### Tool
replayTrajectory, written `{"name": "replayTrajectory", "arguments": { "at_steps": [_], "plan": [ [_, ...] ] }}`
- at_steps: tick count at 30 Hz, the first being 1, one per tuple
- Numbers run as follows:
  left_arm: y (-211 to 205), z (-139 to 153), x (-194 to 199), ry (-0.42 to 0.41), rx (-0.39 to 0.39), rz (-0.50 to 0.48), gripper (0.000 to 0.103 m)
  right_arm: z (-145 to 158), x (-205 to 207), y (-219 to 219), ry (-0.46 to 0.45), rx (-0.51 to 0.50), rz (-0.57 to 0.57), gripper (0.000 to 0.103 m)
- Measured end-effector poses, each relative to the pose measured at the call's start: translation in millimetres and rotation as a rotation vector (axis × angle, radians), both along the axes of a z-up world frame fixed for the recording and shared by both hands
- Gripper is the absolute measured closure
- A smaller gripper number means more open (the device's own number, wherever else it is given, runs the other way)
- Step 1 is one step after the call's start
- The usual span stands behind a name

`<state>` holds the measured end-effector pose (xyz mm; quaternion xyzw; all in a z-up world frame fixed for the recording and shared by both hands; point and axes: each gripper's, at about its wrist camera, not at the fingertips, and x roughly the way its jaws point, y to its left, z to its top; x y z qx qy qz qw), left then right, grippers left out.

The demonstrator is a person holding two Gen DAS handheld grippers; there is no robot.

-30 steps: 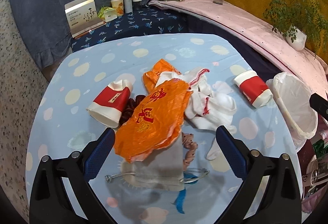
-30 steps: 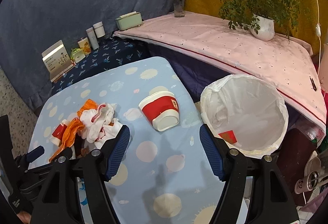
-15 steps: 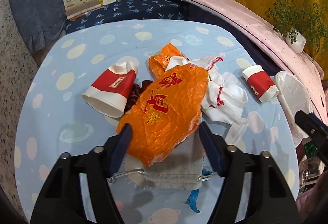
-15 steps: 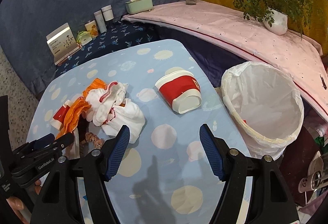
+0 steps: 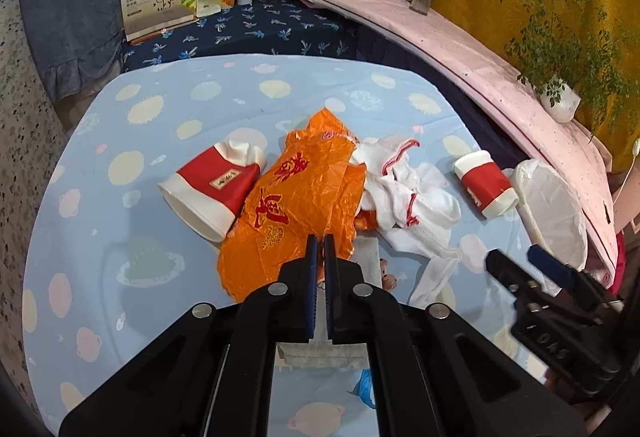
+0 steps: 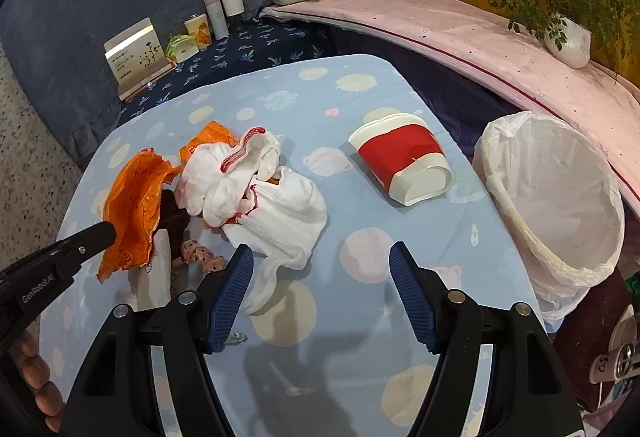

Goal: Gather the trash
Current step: 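Grasp the orange plastic bag with the left gripper while the right gripper grasps the white cloth, then carry the orange bag and white cloth over the trash bin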

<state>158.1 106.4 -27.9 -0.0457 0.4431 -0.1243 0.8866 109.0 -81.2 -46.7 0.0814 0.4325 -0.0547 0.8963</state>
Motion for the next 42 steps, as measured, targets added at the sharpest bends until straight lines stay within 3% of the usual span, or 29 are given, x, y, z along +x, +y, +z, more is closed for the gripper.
{"name": "replayTrajectory", "arguments": {
  "at_steps": [9,12,15,17,21,31,42],
  "plan": [
    [-2.9,18.2,8.3,-0.049,-0.012,-0.002,0.102,-25.7,28.2,17.1,0.038,-0.008,0.039,0.037],
    [-4.1,22.3,12.8,-0.059,-0.014,-0.004,0.102,-36.7,37.3,20.5,0.059,-0.005,0.049,0.044],
    [-6.3,25.4,16.6,-0.067,-0.016,-0.009,0.102,-48.0,44.6,20.8,0.087,-0.004,0.055,0.055],
    [-8.5,27.5,18.5,-0.074,-0.013,-0.013,0.102,-54.8,48.3,20.5,0.104,0.005,0.063,0.071],
    [-12.9,31.5,20.8,-0.081,-0.017,-0.02,0.102,-56.3,48.3,19.1,0.105,0.007,0.064,0.089],
    [-36.5,51.6,15.9,-0.122,-0.02,-0.059,0.102,10.9,26.9,-12.9,-0.047,0.011,0.011,0.092],
    [-91.9,81.8,0.9,-0.178,-0.032,-0.148,0.102,87.8,-5.6,-59.2,-0.202,0.003,-0.04,0.092]
  ]
}}
